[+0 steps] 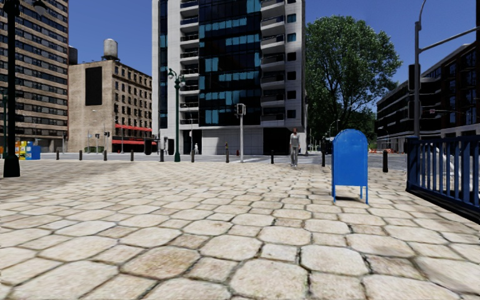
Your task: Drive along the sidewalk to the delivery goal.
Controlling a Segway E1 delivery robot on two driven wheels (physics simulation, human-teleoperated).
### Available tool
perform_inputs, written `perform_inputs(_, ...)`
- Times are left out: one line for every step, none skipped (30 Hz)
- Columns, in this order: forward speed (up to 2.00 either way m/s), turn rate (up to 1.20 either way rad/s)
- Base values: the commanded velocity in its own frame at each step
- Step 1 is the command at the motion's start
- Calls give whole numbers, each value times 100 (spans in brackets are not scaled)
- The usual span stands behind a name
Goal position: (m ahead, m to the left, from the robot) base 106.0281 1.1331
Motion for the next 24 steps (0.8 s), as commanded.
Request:
perform_inputs(200,0)
perform_inputs(200,0)
perform_inputs(200,0)
perform_inputs(200,0)
perform_inputs(200,0)
perform_inputs(200,0)
perform_inputs(200,0)
perform_inputs(200,0)
perform_inputs(200,0)
perform_inputs(200,0)
perform_inputs(200,0)
perform_inputs(200,0)
perform_inputs(200,0)
perform_inputs(200,0)
perform_inputs(200,0)
perform_inputs(200,0)
perform_inputs(200,0)
perform_inputs(200,0)
perform_inputs(200,0)
perform_inputs(200,0)
perform_inputs(200,0)
perform_inputs(200,0)
perform_inputs(200,0)
perform_inputs(200,0)
